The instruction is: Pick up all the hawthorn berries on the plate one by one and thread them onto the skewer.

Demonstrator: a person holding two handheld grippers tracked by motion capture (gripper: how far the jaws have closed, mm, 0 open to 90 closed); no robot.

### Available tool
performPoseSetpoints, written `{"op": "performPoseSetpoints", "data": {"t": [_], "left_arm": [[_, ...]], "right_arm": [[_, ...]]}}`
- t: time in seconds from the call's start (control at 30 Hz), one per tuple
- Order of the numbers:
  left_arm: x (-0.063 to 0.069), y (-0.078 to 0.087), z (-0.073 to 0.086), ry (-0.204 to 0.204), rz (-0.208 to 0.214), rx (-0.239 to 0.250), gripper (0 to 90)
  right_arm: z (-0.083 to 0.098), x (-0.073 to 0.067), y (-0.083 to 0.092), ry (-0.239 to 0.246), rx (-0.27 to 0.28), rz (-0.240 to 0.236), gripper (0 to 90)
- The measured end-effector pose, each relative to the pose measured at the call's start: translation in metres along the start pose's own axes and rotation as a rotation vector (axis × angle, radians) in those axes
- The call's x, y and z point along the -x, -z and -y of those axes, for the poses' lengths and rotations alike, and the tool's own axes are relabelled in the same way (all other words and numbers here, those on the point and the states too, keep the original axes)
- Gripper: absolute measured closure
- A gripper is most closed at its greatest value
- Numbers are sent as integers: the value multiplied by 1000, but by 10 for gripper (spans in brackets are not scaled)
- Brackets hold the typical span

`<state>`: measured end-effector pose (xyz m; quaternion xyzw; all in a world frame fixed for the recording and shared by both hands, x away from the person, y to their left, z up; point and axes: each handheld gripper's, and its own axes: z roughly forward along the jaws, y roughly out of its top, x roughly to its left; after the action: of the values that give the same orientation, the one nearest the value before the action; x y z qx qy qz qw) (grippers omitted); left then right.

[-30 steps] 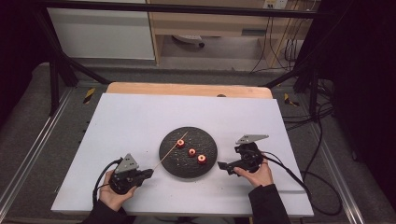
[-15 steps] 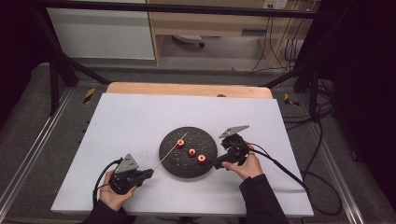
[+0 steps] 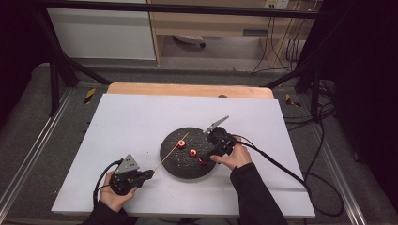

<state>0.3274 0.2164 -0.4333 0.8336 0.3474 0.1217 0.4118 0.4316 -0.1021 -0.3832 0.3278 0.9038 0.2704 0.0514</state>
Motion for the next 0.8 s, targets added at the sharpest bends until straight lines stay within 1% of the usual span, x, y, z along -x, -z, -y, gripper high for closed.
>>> {"op": "performPoseSetpoints", "data": {"t": [0.07, 0.17, 0.23, 0.37, 0.4, 0.57, 0.8], "left_arm": [[0, 0, 0, -2, 1, -1, 880], [0, 0, 0, -1, 0, -1, 880], [0, 0, 0, 1, -1, -1, 880], [0, 0, 0, -2, -2, -3, 880], [0, 0, 0, -4, -2, -4, 880], [0, 0, 0, -5, -2, -5, 880], [0, -1, 0, -4, -1, -7, 880]], "right_arm": [[-5, 1, -2, -1, -38, -13, 236], [-11, 0, -7, 11, -96, -18, 275], [-14, 1, -11, 10, -120, -35, 304], [-18, -2, -19, 15, -167, -56, 375], [-19, -1, -21, 22, -174, -65, 391], [-20, -1, -27, 19, -208, -88, 485], [-20, 2, -33, 16, -246, -106, 567]]}}
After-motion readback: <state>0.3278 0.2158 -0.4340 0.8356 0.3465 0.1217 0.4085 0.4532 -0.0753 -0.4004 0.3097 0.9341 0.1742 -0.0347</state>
